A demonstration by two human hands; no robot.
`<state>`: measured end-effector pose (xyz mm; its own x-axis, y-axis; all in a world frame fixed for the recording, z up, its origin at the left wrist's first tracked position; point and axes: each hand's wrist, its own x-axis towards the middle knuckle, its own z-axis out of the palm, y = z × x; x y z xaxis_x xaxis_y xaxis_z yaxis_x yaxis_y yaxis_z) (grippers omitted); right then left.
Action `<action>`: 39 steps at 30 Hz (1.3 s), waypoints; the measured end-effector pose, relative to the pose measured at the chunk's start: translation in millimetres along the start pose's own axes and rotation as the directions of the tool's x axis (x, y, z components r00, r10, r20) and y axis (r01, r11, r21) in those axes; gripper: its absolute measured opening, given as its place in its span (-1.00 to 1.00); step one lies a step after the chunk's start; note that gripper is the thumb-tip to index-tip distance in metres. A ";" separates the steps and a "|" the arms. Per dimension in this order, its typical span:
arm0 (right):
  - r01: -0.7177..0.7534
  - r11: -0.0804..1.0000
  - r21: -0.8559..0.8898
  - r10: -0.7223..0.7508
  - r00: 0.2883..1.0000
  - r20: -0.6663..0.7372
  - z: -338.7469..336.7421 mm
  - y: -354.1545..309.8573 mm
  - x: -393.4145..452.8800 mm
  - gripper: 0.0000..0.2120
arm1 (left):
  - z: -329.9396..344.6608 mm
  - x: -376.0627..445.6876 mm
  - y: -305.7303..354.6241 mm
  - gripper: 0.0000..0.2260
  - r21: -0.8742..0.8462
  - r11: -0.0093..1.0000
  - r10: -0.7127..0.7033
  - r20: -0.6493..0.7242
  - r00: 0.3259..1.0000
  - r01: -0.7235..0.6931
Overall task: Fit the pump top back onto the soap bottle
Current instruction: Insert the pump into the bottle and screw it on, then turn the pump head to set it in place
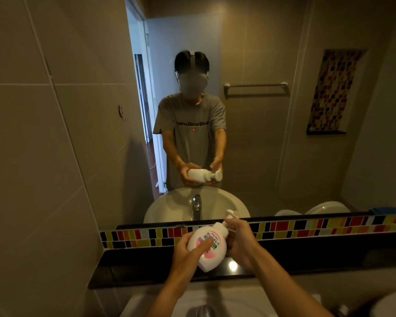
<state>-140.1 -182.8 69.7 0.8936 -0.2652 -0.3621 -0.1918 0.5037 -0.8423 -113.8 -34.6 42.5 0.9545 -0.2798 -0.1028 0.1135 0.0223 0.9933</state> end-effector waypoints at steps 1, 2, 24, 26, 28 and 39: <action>-0.005 1.000 -0.005 0.005 1.000 0.005 -0.2 -1.2 1.3 -0.59 | -0.8 1.4 0.3 -0.58 -0.023 0.999 -0.029 0.009 1.000 0.029; -0.008 0.999 -0.032 0.008 1.000 0.014 -0.3 -2.5 1.5 -0.60 | -1.4 2.0 0.4 -0.58 -0.026 0.998 -0.049 0.028 0.998 0.049; 0.187 0.937 -0.294 -0.135 0.973 0.188 6.0 -12.5 -3.0 -0.63 | 3.5 -5.5 19.2 -0.52 0.126 0.985 0.088 0.210 0.974 -0.116; 0.175 0.957 -0.231 -0.126 0.969 0.212 5.7 -12.8 -1.6 -0.73 | 3.7 -5.3 20.8 -0.52 0.105 0.987 0.098 0.211 0.972 -0.122; 0.139 0.982 -0.130 -0.109 0.971 0.211 3.1 -15.3 -0.7 -0.79 | 2.8 -5.0 23.1 -0.54 0.064 0.992 0.092 0.207 0.974 -0.107; 0.194 0.937 -0.290 -0.165 0.979 0.120 14.5 -16.3 5.3 -0.61 | 12.0 -2.9 20.0 -0.61 0.047 0.992 0.113 0.098 0.989 -0.118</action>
<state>-126.3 -180.5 87.3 0.9551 -0.2443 -0.1676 -0.1244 0.1827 -0.9753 -117.5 -44.8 63.2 0.9297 -0.3679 0.0158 -0.0129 0.0104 0.9999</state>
